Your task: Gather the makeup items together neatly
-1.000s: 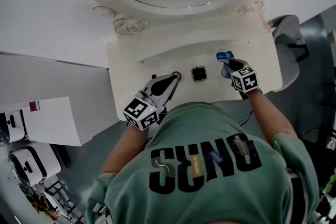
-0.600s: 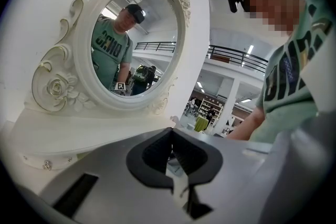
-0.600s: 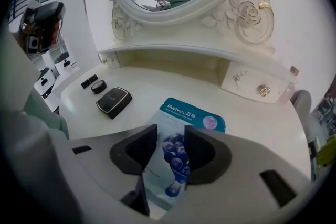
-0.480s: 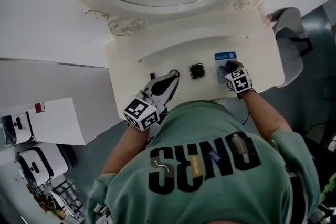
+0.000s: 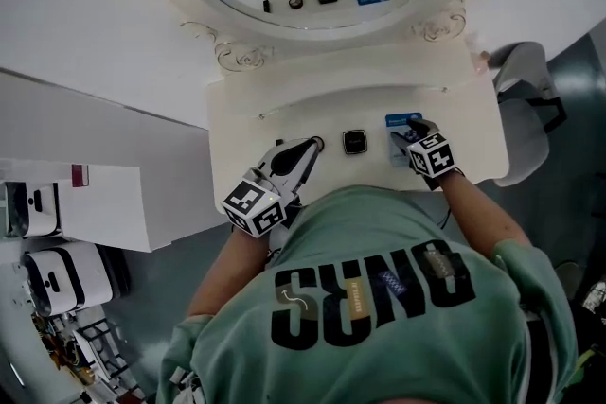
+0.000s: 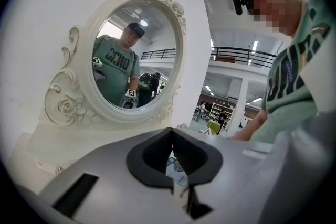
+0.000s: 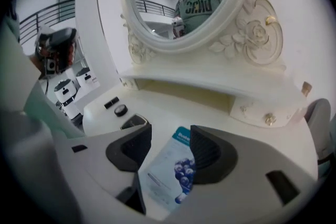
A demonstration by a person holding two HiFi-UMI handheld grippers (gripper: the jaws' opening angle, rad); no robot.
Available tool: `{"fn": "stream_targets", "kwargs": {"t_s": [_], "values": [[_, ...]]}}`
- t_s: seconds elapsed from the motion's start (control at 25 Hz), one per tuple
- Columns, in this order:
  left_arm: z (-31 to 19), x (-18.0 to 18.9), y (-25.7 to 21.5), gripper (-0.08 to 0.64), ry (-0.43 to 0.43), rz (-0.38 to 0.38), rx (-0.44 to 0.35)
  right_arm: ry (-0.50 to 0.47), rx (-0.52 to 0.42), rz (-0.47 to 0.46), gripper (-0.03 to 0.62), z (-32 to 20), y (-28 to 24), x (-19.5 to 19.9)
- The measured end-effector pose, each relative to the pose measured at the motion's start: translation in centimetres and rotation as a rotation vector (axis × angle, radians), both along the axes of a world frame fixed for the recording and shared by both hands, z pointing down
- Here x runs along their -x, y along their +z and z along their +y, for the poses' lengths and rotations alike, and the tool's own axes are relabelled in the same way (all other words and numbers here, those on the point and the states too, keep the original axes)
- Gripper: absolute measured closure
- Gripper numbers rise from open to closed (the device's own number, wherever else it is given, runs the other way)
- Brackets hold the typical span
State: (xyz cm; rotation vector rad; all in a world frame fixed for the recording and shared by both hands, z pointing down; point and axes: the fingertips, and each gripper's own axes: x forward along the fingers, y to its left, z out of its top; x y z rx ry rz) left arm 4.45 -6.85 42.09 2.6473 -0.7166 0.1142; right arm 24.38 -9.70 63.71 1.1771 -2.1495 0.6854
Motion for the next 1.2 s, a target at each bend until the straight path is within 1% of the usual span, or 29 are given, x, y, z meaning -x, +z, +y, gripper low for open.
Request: {"fn": "stream_targets", "kwargs": {"t_s": [0.16, 0.32, 0.4, 0.52, 0.6, 0.68, 0.72, 0.8, 0.88, 0.96, 1.04, 1.2], "values": [[0.6, 0.7, -2.0, 0.551, -0.094, 0.021, -0.042, -0.033, -0.130, -0.128, 0.378, -1.6, -8.4, -0.1], [0.9, 1.6, -4.0, 0.551, -0.180, 0.050, -0.076, -0.097, -0.259, -0.223, 0.418, -2.2, -16.3, -0.2], [1.1, 2.5, -5.0, 0.551, -0.210, 0.071, -0.089, -0.116, -0.309, -0.264, 0.442, -1.8, -19.2, 0.2], [1.2, 4.3, -6.5, 0.551, -0.231, 0.089, -0.119, -0.133, -0.351, -0.314, 0.479, -0.8, -21.9, 1.6], [1.2, 5.9, -7.5, 0.551, -0.230, 0.102, -0.137, -0.148, -0.369, -0.330, 0.502, -0.1, -23.2, 3.2], [1.2, 7.6, -8.1, 0.551, -0.218, 0.115, -0.150, -0.148, -0.390, -0.332, 0.545, 0.6, -24.1, 5.0], [1.2, 8.4, -8.3, 0.551, -0.207, 0.118, -0.152, -0.132, -0.404, -0.331, 0.564, 0.8, -24.6, 5.7], [1.2, 10.1, -8.2, 0.551, -0.178, 0.113, -0.144, -0.070, -0.427, -0.340, 0.597, 1.0, -25.2, 7.0], [1.3, 11.7, -8.0, 0.551, -0.144, 0.100, -0.138, -0.012, -0.438, -0.366, 0.597, 1.2, -25.5, 8.4], [1.1, 13.2, -7.9, 0.551, -0.117, 0.086, -0.145, 0.010, -0.439, -0.373, 0.598, 1.1, -25.5, 9.9], [0.7, 14.4, -7.8, 0.551, -0.107, 0.085, -0.149, 0.005, -0.430, -0.353, 0.598, 1.1, -25.1, 11.3], [0.4, 14.7, -7.9, 0.551, -0.108, 0.124, -0.142, -0.015, -0.419, -0.313, 0.598, 1.2, -25.2, 11.9]]}}
